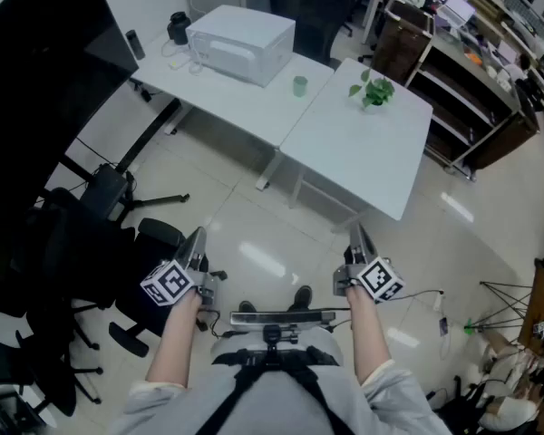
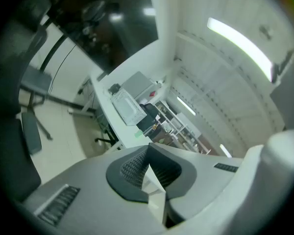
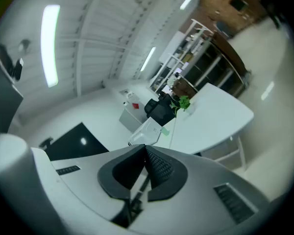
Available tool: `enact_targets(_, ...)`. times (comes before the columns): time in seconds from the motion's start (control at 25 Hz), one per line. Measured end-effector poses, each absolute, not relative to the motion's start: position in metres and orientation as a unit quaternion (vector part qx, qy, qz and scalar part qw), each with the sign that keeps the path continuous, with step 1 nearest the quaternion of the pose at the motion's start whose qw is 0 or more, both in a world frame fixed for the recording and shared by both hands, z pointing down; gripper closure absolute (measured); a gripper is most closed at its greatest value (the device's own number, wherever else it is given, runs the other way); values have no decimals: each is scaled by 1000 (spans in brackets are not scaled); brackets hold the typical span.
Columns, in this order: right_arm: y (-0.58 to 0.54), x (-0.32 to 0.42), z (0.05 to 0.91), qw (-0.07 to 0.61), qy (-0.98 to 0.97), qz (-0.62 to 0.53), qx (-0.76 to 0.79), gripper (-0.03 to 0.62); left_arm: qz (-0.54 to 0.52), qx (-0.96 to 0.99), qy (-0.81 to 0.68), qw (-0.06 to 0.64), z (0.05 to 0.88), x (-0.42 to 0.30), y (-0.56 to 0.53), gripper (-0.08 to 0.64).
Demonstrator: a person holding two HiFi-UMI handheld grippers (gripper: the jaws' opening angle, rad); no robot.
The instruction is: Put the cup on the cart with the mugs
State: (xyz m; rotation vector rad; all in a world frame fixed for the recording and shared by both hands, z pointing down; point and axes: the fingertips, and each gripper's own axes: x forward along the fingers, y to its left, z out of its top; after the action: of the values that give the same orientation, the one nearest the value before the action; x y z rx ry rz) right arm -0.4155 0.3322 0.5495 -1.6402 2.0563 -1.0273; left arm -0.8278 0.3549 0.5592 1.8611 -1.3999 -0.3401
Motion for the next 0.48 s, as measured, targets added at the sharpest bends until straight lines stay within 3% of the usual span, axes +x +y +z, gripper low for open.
enact_targets(0.24,331,-435,530,-109,776,-137,-606,591,79,798,-583,130,530,-789,345,555)
enact_targets(0.36,330,-440,525,-168,774,-77,-606,591,95,802,-581,100,525,-772,338,555)
enact_targets(0.48,325,-434,534,-170,778,-82,-599,591,92,809,-571,107,527,-757,329,555)
